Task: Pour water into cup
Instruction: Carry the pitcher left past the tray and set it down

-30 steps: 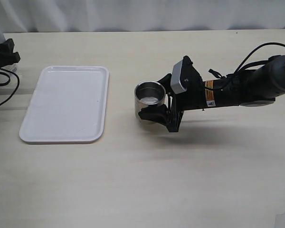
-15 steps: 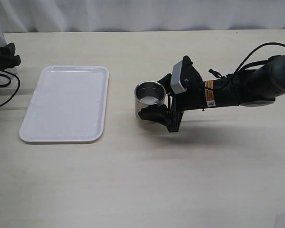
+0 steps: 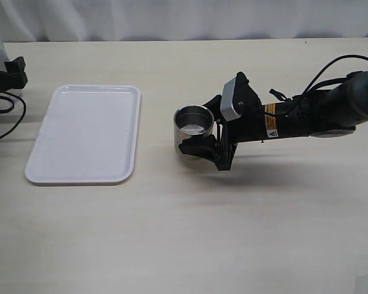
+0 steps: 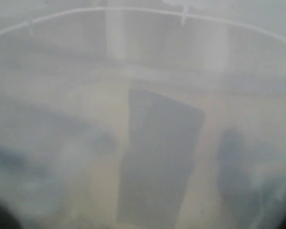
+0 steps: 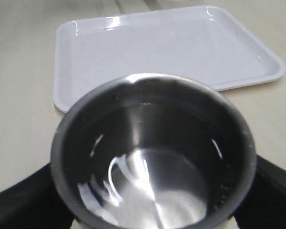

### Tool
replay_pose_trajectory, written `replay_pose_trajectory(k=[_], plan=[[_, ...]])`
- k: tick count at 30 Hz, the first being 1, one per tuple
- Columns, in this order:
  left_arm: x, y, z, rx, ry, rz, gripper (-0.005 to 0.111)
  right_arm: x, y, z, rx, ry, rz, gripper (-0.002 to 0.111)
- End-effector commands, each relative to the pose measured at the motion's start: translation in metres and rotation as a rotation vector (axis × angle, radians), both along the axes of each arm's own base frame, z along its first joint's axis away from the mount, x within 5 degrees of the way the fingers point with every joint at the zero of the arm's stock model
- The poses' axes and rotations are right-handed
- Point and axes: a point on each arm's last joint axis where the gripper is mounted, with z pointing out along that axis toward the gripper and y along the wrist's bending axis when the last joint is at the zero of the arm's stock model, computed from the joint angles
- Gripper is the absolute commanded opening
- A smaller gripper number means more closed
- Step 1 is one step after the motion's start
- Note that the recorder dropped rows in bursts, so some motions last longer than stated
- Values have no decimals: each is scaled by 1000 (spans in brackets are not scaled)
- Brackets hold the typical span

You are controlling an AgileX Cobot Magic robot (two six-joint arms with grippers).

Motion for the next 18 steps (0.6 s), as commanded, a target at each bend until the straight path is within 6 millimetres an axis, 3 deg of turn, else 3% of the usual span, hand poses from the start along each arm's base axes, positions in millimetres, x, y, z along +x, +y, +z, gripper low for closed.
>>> replay_pose_trajectory(k=[1,11,18], plan=[[1,-4,1,19,5,-51,92,1,2,6,31,-18,7,4],[0,-3,5,-52,61,-28,92,1,2,6,31,-18,7,4],[-7,-4,27,-19,48,-30,92,1,2,6,31,-18,7,4]])
